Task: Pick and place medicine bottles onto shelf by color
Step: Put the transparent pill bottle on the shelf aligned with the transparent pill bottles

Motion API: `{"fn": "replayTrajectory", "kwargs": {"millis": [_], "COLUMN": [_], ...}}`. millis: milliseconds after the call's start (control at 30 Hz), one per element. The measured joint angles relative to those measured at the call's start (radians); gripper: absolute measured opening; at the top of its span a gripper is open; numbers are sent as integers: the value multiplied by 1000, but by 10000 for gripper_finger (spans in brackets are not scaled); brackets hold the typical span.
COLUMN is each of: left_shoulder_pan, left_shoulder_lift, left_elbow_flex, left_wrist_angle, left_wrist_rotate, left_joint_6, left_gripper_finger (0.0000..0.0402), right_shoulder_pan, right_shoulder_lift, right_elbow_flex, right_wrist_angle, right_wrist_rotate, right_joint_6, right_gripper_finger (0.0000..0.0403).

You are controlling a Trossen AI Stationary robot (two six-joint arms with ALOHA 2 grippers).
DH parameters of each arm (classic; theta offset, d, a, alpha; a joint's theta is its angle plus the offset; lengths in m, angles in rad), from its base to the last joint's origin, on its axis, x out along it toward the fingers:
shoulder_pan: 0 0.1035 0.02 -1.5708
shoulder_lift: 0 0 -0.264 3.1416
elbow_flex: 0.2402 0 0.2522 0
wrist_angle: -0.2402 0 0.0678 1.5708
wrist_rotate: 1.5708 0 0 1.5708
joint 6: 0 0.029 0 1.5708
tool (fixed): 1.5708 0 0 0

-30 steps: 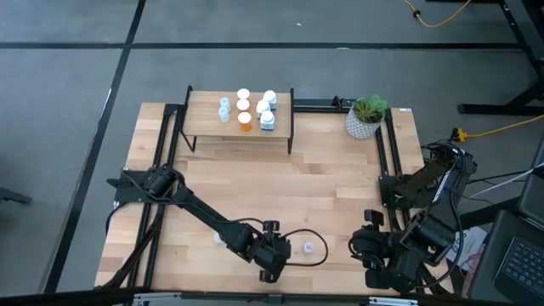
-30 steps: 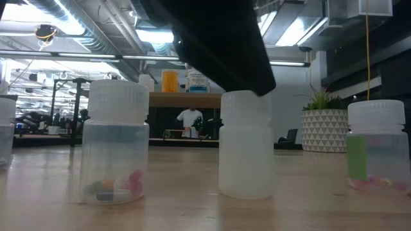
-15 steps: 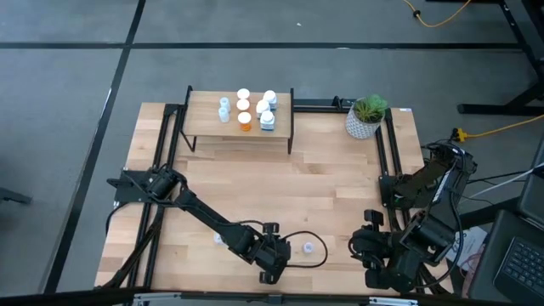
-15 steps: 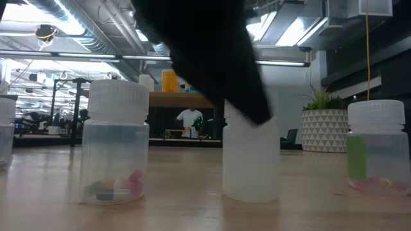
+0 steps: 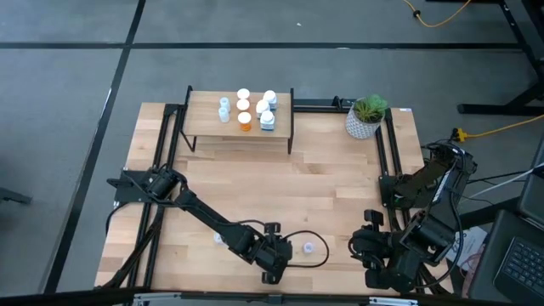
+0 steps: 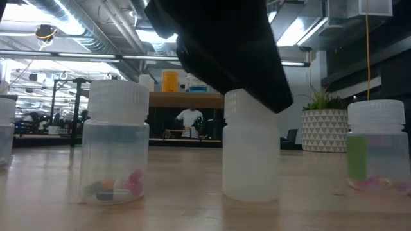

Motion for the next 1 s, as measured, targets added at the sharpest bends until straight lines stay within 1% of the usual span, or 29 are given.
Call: {"fn": "replayTrajectory", "kwargs": {"millis": [267, 567, 700, 800, 1000], "left_shoulder_pan": [4, 7, 17, 37, 111], "left_shoulder_lift": [-3, -10, -56, -118, -279], "left_elbow_flex": [0, 0, 0, 0, 0], "left_wrist_angle": [0, -11, -75, -148, -374], "left_wrist_rotate": [28, 36, 40, 36, 31], "left_joint_6": [0, 0, 2, 4, 11], "left_gripper_finger": [129, 121, 120, 120, 120], "right_shoulder_pan": [0, 0, 0, 0, 0], "right_shoulder_lift": [0, 0, 0, 0, 0], "right_elbow_flex": [0, 0, 0, 0, 0], "right_wrist_angle": [0, 0, 2, 3, 3], "right_wrist_rotate": [0, 0, 0, 0, 0], "right_joint_6": [0, 0, 0, 0, 0], "right_gripper_finger": [171, 171, 171, 171, 171]}}
